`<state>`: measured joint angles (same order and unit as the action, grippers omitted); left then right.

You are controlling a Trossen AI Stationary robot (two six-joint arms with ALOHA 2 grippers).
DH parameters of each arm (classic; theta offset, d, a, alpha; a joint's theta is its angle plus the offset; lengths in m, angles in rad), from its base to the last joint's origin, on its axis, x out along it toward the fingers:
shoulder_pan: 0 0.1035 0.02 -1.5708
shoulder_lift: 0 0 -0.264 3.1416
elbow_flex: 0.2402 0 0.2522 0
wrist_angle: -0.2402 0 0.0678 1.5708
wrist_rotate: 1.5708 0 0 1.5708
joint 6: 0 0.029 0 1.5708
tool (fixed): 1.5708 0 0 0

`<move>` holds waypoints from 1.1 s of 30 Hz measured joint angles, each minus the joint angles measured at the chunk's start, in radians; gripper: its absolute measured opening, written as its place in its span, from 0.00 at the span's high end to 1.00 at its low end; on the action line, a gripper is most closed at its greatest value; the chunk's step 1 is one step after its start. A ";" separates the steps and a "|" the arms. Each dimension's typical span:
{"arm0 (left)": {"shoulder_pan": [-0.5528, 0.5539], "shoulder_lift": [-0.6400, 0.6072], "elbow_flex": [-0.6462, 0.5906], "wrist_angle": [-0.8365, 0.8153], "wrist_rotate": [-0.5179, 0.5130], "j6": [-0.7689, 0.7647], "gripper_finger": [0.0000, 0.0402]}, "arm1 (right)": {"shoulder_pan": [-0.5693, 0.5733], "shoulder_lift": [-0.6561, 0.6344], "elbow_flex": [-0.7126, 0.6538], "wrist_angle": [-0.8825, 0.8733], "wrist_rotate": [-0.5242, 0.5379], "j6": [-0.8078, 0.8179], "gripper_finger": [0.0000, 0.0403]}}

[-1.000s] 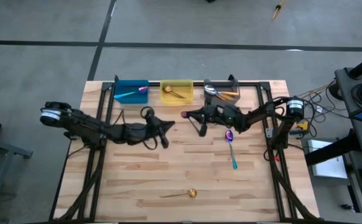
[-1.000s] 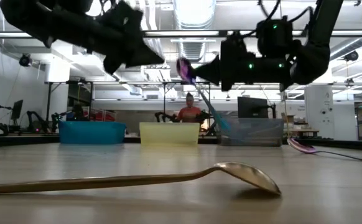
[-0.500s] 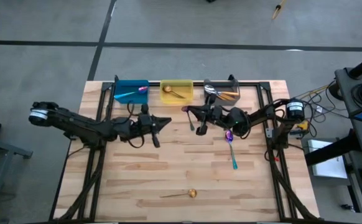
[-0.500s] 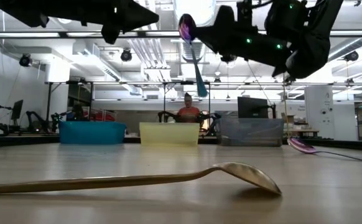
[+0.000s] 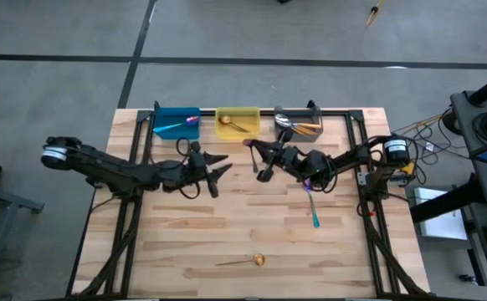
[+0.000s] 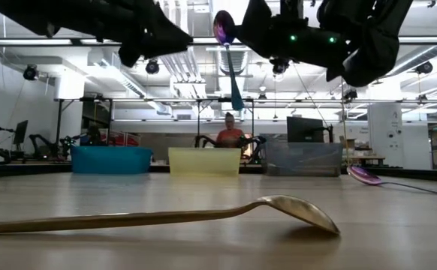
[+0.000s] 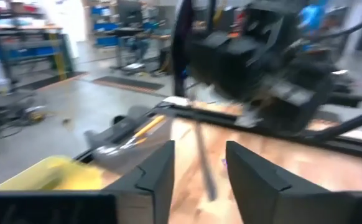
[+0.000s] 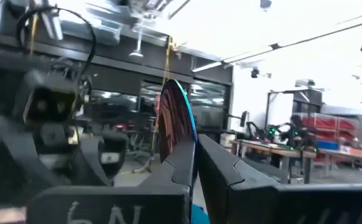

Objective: Sort silverware by color (type)
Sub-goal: Put the blue spoon into the blue bin

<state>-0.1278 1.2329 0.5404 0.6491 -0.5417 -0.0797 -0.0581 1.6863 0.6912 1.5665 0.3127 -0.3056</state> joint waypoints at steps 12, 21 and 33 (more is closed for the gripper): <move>0.001 0.176 0.005 0.127 -0.127 -0.012 0.59 | 0.012 0.000 0.063 -0.101 0.107 0.028 0.98; 0.018 0.323 0.047 0.325 -0.154 0.030 0.59 | 0.012 0.000 0.069 -0.110 0.063 0.054 0.98; 0.038 0.435 0.165 0.328 -0.059 0.051 0.60 | 0.012 0.000 0.069 -0.111 -0.008 0.069 0.98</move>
<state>-0.0895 1.6677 0.7051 0.9776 -0.6006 -0.0285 -0.0456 1.6863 0.7597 1.4559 0.3047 -0.2367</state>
